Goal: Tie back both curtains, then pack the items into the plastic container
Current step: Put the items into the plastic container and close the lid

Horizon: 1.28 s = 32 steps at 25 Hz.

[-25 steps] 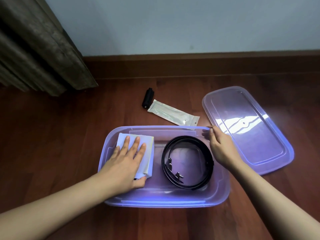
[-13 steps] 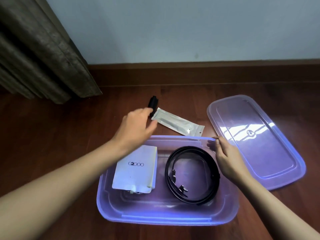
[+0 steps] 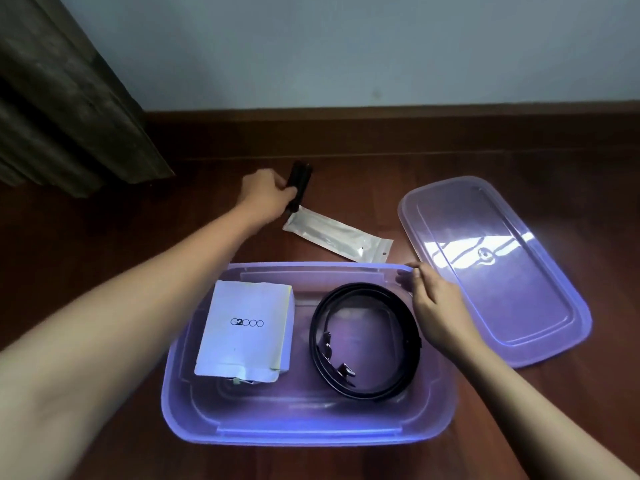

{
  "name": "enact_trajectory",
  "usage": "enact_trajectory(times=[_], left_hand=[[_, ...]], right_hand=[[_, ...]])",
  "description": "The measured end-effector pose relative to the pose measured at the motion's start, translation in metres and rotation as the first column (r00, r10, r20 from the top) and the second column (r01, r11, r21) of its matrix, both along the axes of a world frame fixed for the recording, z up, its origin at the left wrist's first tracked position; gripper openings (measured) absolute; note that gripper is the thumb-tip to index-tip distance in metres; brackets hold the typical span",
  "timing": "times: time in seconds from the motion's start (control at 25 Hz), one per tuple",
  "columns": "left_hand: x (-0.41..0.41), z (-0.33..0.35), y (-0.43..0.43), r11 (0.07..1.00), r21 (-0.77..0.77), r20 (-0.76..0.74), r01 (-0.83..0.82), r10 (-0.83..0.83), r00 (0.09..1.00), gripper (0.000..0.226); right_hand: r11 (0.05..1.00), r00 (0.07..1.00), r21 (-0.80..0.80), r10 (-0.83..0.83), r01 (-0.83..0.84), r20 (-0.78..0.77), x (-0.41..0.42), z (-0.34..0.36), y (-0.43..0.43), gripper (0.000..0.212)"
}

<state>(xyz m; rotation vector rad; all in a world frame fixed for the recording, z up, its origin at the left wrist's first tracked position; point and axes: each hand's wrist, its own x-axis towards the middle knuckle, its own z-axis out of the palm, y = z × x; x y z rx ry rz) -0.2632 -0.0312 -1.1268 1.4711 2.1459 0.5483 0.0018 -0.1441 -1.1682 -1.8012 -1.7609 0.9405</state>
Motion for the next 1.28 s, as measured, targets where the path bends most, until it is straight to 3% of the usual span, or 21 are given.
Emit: enact_trajectory(times=[0.08, 0.12, 0.16, 0.24, 0.32, 0.4, 0.48, 0.52, 0.6, 0.68, 0.76, 0.84, 0.92, 1.0, 1.08, 1.16, 1.24, 1.28], left_hand=[[0.007, 0.031, -0.032, 0.960, 0.133, 0.196, 0.247, -0.270, 0.943, 0.020], [0.011, 0.044, -0.053, 0.882, 0.161, 0.239, 0.443, -0.471, 0.849, 0.020], [0.016, 0.053, -0.073, 0.757, 0.137, 0.197, 0.638, -0.652, 0.732, 0.021], [0.031, 0.049, -0.103, 0.450, -0.018, -0.101, 0.893, -0.889, 0.446, 0.024], [0.056, 0.033, -0.118, 0.320, -0.223, -0.315, 0.921, -0.918, 0.243, 0.019], [0.082, 0.016, -0.123, 0.256, -0.381, -0.358, 0.888, -0.927, 0.114, 0.015], [0.096, 0.003, -0.123, 0.218, -0.465, -0.358, 0.858, -0.933, 0.043, 0.017], [0.097, 0.000, -0.122, 0.221, -0.458, -0.341, 0.861, -0.938, 0.060, 0.017], [0.090, 0.006, -0.114, 0.281, -0.294, -0.236, 0.914, -0.948, 0.215, 0.023], [0.079, 0.021, -0.091, 0.448, 0.036, -0.124, 0.893, -0.885, 0.449, 0.026], [0.064, 0.023, -0.050, 0.613, 0.173, -0.174, 0.771, -0.751, 0.636, 0.023], [0.045, 0.009, -0.011, 0.680, -0.019, -0.289, 0.733, -0.705, 0.647, 0.027], [0.034, -0.012, 0.005, 0.605, -0.306, -0.282, 0.735, -0.795, 0.537, 0.040], [0.029, -0.029, 0.007, 0.528, -0.428, -0.322, 0.733, -0.847, 0.422, 0.045], [0.029, -0.034, 0.006, 0.539, -0.424, -0.399, 0.728, -0.832, 0.385, 0.030], [0.033, -0.020, 0.002, 0.627, -0.349, -0.505, 0.696, -0.752, 0.424, 0.026], [0.037, 0.002, -0.009, 0.735, -0.066, -0.474, 0.675, -0.619, 0.627, 0.031], [0.039, 0.018, -0.020, 0.773, 0.124, -0.352, 0.622, -0.552, 0.756, 0.036]], right_hand=[[1.000, 0.999, -0.009, -0.009, 0.009, -0.031, -0.002, 0.002, -0.001, 0.031], [1.000, 0.999, -0.013, -0.015, 0.015, -0.048, -0.003, 0.003, -0.001, 0.030], [1.000, 0.998, -0.020, -0.023, 0.022, -0.061, -0.003, 0.005, -0.001, 0.030], [0.999, 0.996, -0.035, -0.032, 0.030, -0.079, -0.004, 0.008, -0.002, 0.029], [0.999, 0.997, -0.031, -0.031, 0.029, -0.071, -0.005, 0.007, -0.002, 0.029], [0.999, 0.998, -0.027, -0.037, 0.036, -0.059, -0.005, 0.006, -0.002, 0.030], [0.999, 0.998, -0.028, -0.041, 0.040, -0.053, -0.005, 0.006, -0.002, 0.030], [0.999, 0.998, -0.028, -0.038, 0.037, -0.051, -0.005, 0.005, -0.001, 0.031], [0.999, 0.998, -0.019, -0.035, 0.034, -0.042, -0.005, 0.004, 0.000, 0.031], [1.000, 0.999, -0.009, -0.028, 0.028, -0.037, -0.002, 0.001, 0.000, 0.031], [1.000, 0.999, -0.009, -0.023, 0.023, -0.039, -0.001, -0.001, 0.000, 0.032], [1.000, 0.999, -0.009, -0.020, 0.019, -0.041, -0.001, -0.001, 0.000, 0.032], [1.000, 0.999, -0.005, -0.020, 0.019, -0.045, -0.002, -0.002, 0.001, 0.033], [1.000, 0.999, 0.000, -0.019, 0.019, -0.047, -0.002, -0.004, 0.001, 0.033], [1.000, 0.999, 0.007, -0.015, 0.015, -0.044, -0.001, -0.005, 0.002, 0.033], [1.000, 0.999, 0.001, -0.011, 0.011, -0.034, -0.001, -0.004, 0.001, 0.032], [1.000, 0.999, -0.006, -0.012, 0.012, -0.040, -0.002, -0.002, 0.001, 0.032], [1.000, 0.998, -0.011, -0.016, 0.015, -0.052, -0.003, -0.001, 0.001, 0.032]])
